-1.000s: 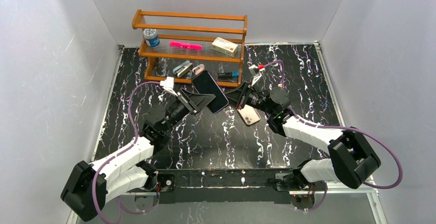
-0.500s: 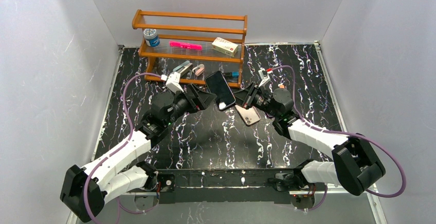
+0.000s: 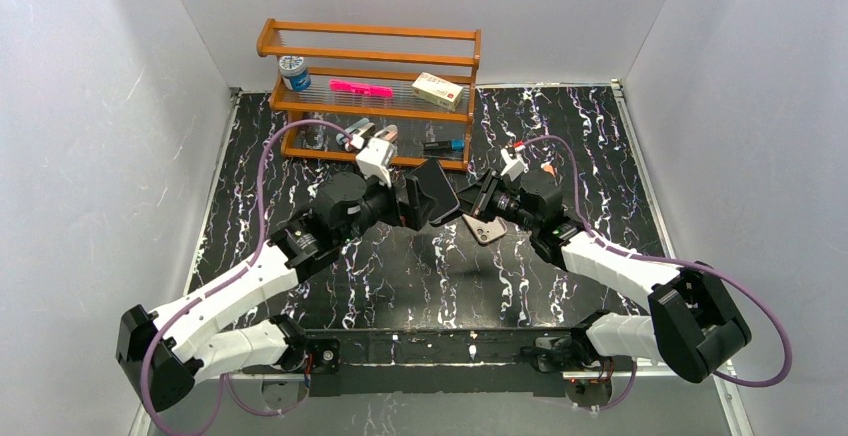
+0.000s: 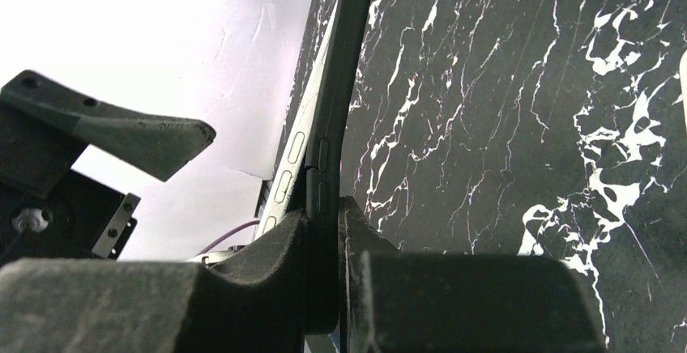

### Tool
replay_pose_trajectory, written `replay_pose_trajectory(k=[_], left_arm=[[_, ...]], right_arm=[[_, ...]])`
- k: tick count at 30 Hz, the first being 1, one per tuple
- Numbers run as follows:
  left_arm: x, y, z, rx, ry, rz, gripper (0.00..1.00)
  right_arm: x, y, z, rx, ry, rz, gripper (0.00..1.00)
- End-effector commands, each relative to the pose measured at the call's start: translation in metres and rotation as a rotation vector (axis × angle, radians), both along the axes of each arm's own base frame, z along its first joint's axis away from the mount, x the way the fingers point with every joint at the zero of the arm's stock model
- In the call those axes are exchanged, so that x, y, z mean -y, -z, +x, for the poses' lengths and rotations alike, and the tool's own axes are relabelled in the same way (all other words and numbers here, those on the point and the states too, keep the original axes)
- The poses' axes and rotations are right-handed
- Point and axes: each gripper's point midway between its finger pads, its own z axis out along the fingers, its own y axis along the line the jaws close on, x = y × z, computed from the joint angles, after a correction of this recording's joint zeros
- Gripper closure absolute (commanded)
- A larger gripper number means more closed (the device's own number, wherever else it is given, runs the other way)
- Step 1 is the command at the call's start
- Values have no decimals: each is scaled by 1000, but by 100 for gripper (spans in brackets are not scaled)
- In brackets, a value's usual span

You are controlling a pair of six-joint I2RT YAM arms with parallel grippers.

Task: Take the phone out of the phone case
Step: Remove the phone case from the phone.

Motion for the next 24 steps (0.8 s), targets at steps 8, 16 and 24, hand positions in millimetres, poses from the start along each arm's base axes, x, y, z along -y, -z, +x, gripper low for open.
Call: replay_pose_trajectory(k=[8, 16, 24], left_arm=[[17, 1, -1, 201, -19, 303, 12], [23, 1, 0, 245, -49, 373, 26], [32, 6, -3, 262, -45, 420, 32]], right_arm=[[-6, -57, 8, 73, 5, 86, 99], [-6, -58, 8, 72, -3, 86, 99], [-8, -59, 5, 66, -19, 89, 99]])
